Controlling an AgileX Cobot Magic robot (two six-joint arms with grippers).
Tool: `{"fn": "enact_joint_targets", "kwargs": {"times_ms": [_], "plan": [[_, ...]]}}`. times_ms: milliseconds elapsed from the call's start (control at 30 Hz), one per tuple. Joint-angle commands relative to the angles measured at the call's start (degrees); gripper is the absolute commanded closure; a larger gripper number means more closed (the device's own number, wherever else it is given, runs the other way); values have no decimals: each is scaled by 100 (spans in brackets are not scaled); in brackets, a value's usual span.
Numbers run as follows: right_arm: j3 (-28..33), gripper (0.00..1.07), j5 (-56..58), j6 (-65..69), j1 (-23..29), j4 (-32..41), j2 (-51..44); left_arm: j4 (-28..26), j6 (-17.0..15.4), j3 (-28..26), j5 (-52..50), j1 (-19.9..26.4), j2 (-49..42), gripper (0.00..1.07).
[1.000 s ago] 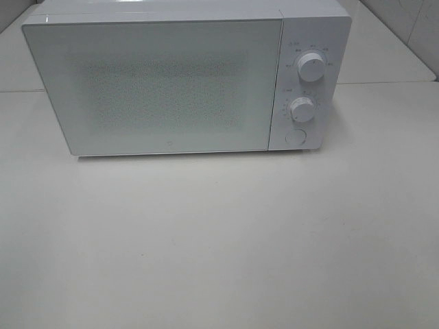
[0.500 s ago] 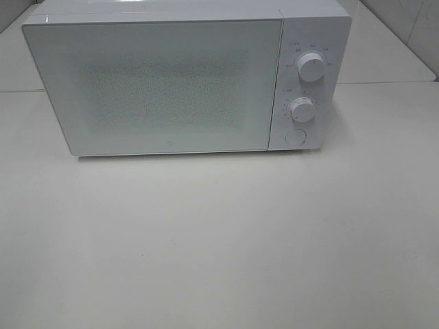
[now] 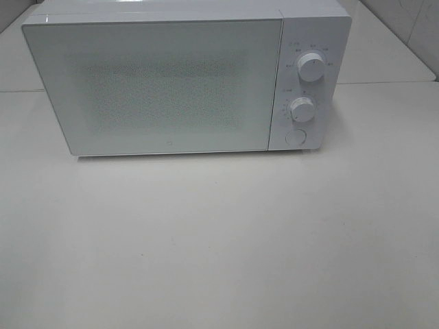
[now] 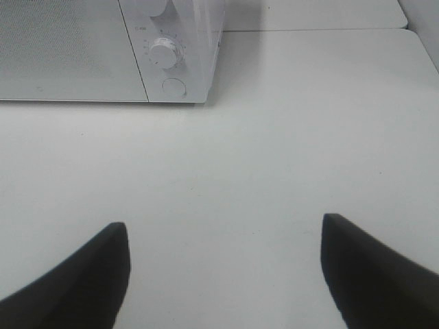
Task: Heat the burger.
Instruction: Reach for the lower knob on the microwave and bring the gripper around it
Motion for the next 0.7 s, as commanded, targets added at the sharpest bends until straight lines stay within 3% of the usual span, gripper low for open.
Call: {"fn": "enact_joint_targets", "kwargs": {"times_ms": [33, 467, 700], "plan": [[-6, 34, -86, 6, -34, -11, -120, -23, 17, 17, -97, 11, -109, 106], [-115, 34, -390, 11, -34, -69, -86, -23, 29, 17, -97, 11, -109, 106], [69, 34, -2120, 6, -34, -269, -6, -23, 34, 17, -97, 11, -109, 106]]}}
